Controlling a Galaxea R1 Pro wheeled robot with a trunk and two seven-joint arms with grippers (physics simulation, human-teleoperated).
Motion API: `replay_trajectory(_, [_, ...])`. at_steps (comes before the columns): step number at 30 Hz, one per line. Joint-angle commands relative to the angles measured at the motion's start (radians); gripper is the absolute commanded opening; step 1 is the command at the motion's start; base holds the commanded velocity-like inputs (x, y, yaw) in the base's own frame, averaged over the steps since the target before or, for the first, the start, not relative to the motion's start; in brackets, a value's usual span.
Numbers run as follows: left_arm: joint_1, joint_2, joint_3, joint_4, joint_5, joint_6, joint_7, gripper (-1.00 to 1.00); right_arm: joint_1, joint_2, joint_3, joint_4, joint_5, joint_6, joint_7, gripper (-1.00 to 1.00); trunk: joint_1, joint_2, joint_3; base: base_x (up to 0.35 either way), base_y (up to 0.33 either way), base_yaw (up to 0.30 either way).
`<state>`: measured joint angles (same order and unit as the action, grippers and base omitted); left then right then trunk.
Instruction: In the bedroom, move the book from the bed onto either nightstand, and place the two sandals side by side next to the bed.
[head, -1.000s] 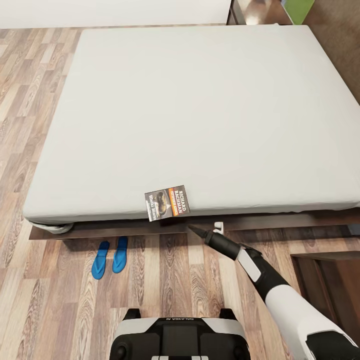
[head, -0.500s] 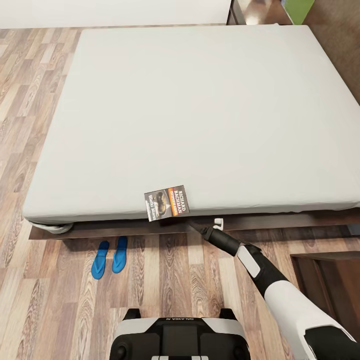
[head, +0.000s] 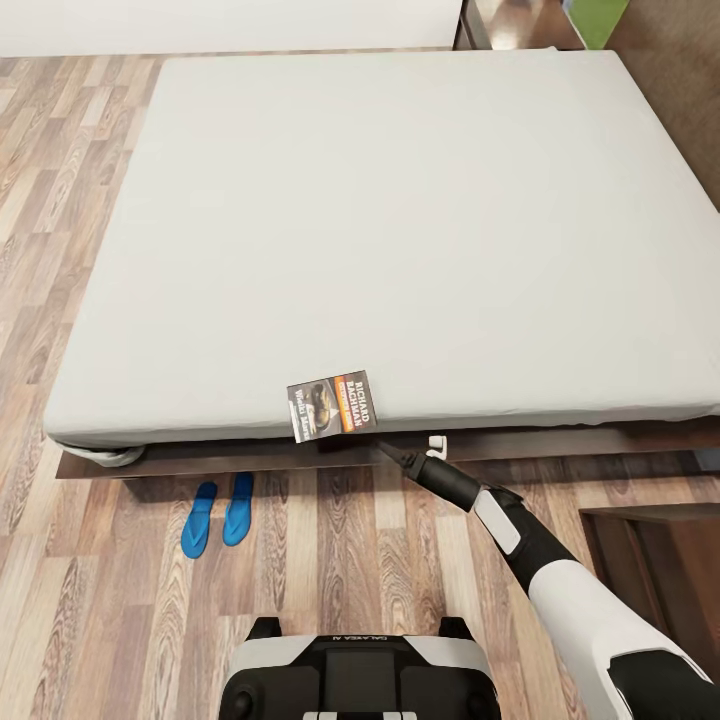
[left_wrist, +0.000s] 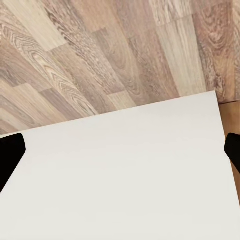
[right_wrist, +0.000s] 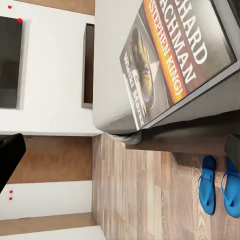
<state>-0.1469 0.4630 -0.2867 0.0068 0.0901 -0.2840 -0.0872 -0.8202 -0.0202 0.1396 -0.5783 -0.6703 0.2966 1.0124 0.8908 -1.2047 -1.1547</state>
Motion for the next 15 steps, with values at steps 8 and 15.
replay_trajectory(8, [0.000, 0.000, -0.006, 0.001, 0.010, -0.003, -0.003, 1.00, 0.000, -0.001, 0.005, 0.000, -0.011, 0.009, 0.000, 1.00, 0.000, 0.000, 0.000, 0.000, 0.087, 0.000])
replay_trajectory(15, [0.000, 0.000, -0.006, 0.001, 0.010, -0.003, -0.001, 1.00, 0.000, -0.001, 0.005, 0.000, -0.011, 0.008, 0.000, 1.00, 0.000, 0.000, 0.000, 0.000, 0.062, 0.000])
